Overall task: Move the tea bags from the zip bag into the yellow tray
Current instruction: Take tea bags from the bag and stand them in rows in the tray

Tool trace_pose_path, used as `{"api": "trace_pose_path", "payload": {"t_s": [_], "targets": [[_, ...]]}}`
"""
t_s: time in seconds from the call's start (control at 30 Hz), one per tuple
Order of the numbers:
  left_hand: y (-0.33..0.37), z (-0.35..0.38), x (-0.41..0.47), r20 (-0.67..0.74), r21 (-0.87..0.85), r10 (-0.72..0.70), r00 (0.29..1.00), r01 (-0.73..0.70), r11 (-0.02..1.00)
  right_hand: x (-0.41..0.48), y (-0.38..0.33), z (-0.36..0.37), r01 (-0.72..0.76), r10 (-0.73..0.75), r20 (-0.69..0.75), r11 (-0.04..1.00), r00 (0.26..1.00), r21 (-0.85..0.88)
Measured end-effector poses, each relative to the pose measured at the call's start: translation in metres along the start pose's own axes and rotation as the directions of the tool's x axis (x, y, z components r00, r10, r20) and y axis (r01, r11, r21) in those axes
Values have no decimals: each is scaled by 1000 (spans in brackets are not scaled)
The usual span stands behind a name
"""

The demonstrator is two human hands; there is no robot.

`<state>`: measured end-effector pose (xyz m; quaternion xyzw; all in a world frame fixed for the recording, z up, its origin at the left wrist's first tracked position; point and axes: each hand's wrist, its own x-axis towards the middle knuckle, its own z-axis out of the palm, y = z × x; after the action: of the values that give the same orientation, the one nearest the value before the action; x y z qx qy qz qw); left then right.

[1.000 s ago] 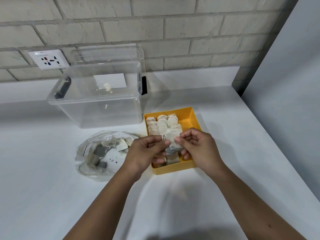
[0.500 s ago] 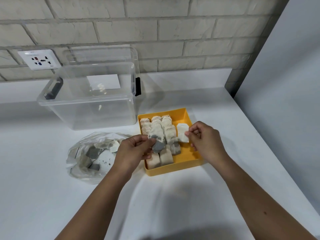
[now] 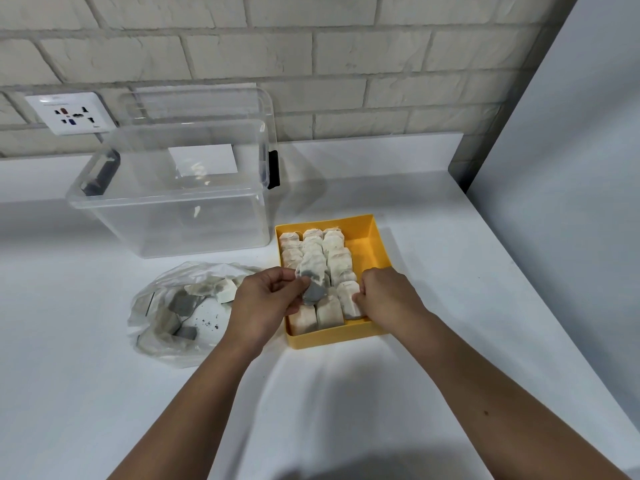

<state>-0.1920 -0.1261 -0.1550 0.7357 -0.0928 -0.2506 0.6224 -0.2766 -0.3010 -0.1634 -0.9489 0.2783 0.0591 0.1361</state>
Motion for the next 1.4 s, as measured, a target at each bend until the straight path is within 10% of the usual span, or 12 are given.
{"api": "trace_pose_path", "payload": {"t_s": [0.23, 0.5, 0.77, 1.1, 1.4], "targets": [[1, 0, -2, -2, 23, 7, 1000, -7, 1000, -3, -1, -3, 34, -34, -23, 999, 999, -1], [11, 9, -12, 61, 85, 82, 995, -87, 993, -30, -13, -18, 383, -210, -422, 840, 882, 383], [9, 10, -10, 38, 171, 81, 996, -87, 982, -29, -3, -24, 413, -222, -495, 853, 840, 319], [4, 8, -6, -35, 278, 130, 991, -115, 954, -36, 23, -29, 248, -234, -99, 955, 967, 162], [6, 7, -9, -48, 239, 133, 990, -117, 964, -19, 12, -10, 209, -222, -174, 974, 959, -93]]}}
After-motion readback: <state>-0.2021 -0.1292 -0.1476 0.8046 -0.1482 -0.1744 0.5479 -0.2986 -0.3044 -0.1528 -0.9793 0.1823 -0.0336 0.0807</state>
